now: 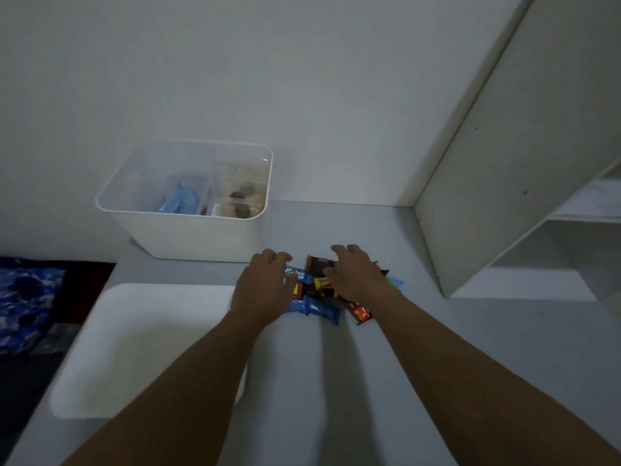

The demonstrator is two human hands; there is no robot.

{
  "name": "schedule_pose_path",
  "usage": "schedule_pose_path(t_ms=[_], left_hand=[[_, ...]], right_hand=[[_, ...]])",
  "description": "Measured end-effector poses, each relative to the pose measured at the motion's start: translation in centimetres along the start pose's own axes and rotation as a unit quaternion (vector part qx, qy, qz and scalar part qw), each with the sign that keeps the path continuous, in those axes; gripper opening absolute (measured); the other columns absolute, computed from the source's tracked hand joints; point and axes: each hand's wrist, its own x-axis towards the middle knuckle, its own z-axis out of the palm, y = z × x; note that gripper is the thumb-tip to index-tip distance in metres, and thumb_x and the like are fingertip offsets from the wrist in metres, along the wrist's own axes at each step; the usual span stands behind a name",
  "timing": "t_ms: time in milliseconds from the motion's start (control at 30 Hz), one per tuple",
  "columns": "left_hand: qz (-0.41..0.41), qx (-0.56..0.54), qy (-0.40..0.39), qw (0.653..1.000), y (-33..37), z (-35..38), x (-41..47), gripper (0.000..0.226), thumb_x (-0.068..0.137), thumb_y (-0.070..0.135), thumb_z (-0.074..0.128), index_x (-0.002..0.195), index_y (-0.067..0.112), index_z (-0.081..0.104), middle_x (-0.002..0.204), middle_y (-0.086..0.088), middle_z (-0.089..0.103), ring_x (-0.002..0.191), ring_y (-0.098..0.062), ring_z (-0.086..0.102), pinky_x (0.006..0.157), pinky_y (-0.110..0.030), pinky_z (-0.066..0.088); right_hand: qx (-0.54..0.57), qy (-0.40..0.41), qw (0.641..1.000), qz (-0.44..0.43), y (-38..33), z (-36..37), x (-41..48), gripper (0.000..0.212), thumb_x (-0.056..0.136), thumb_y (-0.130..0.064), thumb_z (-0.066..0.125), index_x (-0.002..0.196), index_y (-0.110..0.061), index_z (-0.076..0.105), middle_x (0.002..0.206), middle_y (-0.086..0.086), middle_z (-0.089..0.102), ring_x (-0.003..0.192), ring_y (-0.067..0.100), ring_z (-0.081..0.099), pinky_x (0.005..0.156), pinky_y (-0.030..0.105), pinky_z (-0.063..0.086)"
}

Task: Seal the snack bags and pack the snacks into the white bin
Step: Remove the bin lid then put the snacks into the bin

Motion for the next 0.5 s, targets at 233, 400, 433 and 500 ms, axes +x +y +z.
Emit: schedule_pose_path(t_ms=[233,400,433,500], left_hand=[[0.067,0.11,-0.067,0.989,-2.6,8.6,0.4,0.078,0.077,0.063,0.052,0.136,0.012,0.057,0.134,-0.028,0.056,0.123,-0.049,0.053,0.096,-0.062,0.046],[0.068,0.181,-0.108,0.975,-3.9,11.7,1.5,0.088,0.077,0.08,0.034,0.146,0.027,0.044,0.146,-0.024,0.046,0.132,-0.052,0.043,0.098,-0.071,0.035],[0.069,0.185,-0.109,0.974,-4.0,12.0,1.6,0.084,0.079,0.079,0.034,0.143,0.027,0.049,0.143,-0.024,0.05,0.128,-0.05,0.048,0.095,-0.068,0.04],[0.082,0.194,-0.081,0.974,-4.2,12.4,1.8,0.074,0.081,0.073,0.04,0.134,0.025,0.058,0.13,-0.022,0.061,0.11,-0.045,0.06,0.083,-0.052,0.051]], right_hand=[[-0.097,-0.017,0.995,0.004,6.1,6.2,2.9,0.072,0.094,-0.061,0.044,0.155,-0.039,0.013,0.163,0.017,0.009,0.15,0.042,-0.002,0.116,0.062,0.007],[-0.178,0.088,0.978,-0.059,8.1,8.4,3.9,0.055,0.095,-0.063,0.036,0.137,-0.027,0.047,0.128,0.009,0.056,0.125,0.031,0.047,0.106,0.051,0.032],[-0.185,0.113,0.974,-0.071,8.3,8.8,4.0,0.052,0.096,-0.061,0.036,0.13,-0.024,0.051,0.12,0.008,0.06,0.117,0.03,0.052,0.099,0.048,0.037],[-0.188,0.151,0.967,-0.083,8.7,9.3,4.3,0.048,0.098,-0.058,0.037,0.12,-0.019,0.054,0.108,0.007,0.064,0.106,0.03,0.056,0.091,0.046,0.042]])
